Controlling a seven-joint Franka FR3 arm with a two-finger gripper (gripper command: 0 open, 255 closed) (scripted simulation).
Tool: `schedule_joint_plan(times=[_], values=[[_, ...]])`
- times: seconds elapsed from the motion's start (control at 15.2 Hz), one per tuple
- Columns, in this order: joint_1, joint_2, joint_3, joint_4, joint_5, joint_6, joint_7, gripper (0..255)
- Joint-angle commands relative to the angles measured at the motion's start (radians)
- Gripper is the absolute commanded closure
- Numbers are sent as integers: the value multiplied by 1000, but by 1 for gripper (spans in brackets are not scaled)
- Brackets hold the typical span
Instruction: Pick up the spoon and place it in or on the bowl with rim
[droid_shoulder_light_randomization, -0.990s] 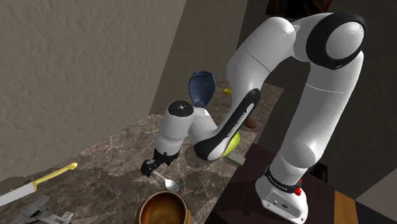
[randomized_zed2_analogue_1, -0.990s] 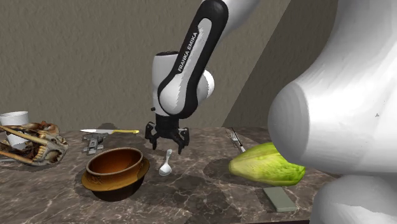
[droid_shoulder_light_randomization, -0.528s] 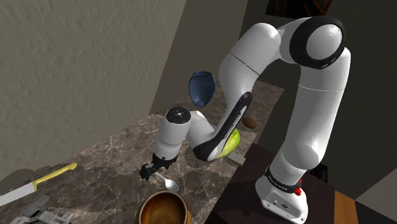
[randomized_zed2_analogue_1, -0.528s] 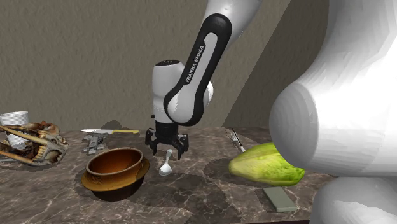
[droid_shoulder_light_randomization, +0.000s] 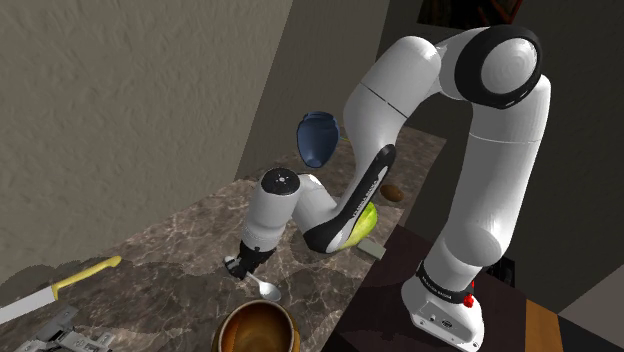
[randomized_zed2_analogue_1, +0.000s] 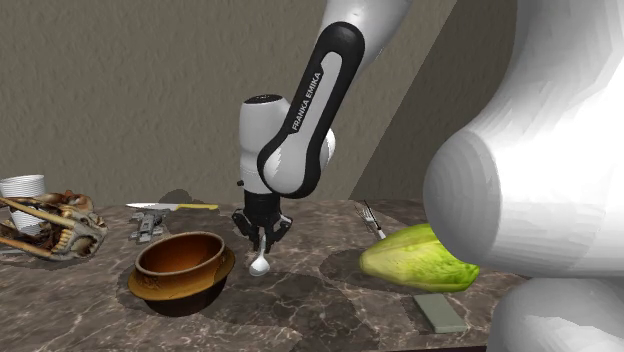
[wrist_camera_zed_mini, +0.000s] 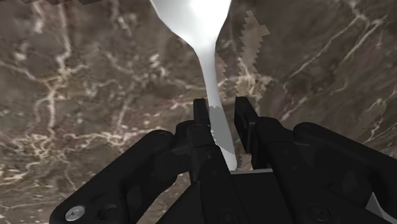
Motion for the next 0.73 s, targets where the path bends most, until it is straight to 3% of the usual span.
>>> schedule_joint_plan(times=[0.0, 0.33, 0.66], values=[[0, 0, 0, 0, 0, 0, 0, 255], [0, 0, 0, 0, 0, 0, 0, 255], [-80, -80, 105, -22, 175, -31, -137, 255]])
